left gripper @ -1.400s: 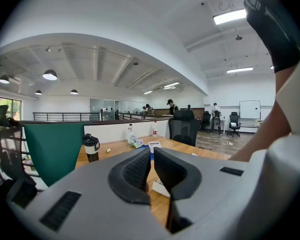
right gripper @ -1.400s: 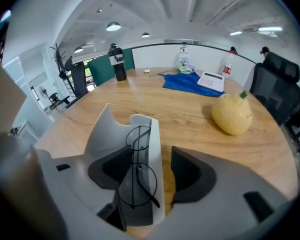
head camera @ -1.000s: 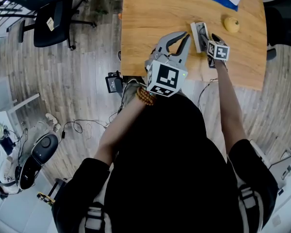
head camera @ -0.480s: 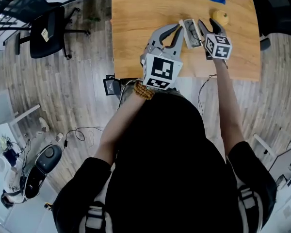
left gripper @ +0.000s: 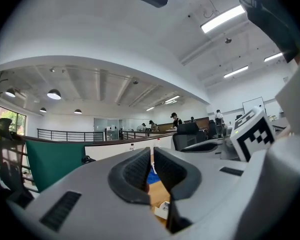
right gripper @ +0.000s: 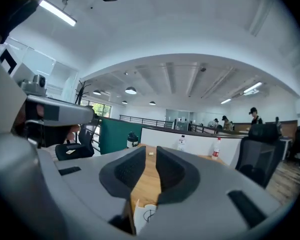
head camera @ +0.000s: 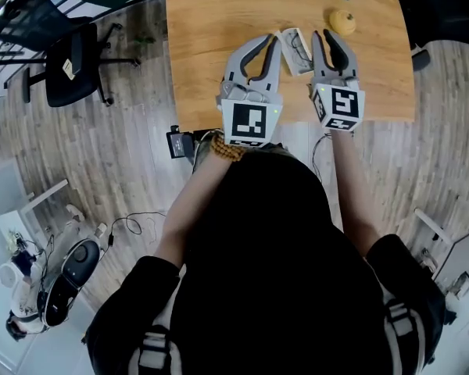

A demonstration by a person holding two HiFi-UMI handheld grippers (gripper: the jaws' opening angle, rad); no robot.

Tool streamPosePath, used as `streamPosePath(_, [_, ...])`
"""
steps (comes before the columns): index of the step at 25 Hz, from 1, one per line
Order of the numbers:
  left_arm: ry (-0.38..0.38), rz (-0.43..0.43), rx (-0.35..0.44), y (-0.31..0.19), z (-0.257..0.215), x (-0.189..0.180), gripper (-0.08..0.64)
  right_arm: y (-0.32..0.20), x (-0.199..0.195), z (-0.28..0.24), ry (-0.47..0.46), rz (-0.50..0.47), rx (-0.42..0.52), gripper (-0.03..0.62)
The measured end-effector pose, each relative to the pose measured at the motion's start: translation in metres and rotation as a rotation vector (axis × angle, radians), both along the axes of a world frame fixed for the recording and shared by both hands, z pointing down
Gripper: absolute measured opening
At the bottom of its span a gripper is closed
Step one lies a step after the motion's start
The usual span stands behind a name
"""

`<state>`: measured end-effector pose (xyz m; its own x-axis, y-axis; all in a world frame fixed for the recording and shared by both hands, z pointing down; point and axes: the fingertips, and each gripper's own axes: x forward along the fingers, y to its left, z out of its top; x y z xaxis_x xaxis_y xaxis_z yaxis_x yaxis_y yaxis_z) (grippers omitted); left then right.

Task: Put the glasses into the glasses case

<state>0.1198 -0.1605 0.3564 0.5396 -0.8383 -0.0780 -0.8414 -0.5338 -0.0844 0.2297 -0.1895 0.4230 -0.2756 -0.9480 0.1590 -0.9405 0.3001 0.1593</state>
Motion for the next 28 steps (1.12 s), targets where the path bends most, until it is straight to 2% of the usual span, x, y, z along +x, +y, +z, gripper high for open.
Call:
streamPosePath(3, [-0.011, -0.005, 0.008, 0.003, 0.004, 0.004, 0.037, 0.018, -0.006, -0.008, -0.003, 0.019, 0.027, 0.013])
streamPosePath(4, [-0.016, -0.005, 0.007, 0.004, 0.006, 0.006, 0.037, 0.023, -0.008, -0.008, 0.0, 0.023, 0.029, 0.008])
streamPosePath(10, [-0.023, 0.001, 0.003, 0.012, 0.018, 0.015, 0.037, 0.04, -0.012, 0.006, 0.005, 0.026, -0.004, 0.008])
streamPosePath(17, [-0.01, 0.0, -0.056, 0.012, 0.033, 0.016, 0.037, 0.044, -0.009, 0.02, 0.025, 0.029, -0.051, 0.008])
streamPosePath(21, [-0.03, 0.0, -0.047, 0.013, 0.036, 0.015, 0.037, 0.043, -0.008, 0.019, 0.006, 0.045, -0.022, 0.006])
streamPosePath(24, [-0.042, 0.007, -0.056, 0.015, 0.039, 0.013, 0.037, 0.046, -0.007, 0.027, 0.026, 0.051, -0.062, 0.006])
streamPosePath(28, [-0.065, 0.024, -0.077, 0.019, 0.044, 0.011, 0.037, 0.05, -0.008, 0.035, 0.007, 0.069, -0.096, 0.006])
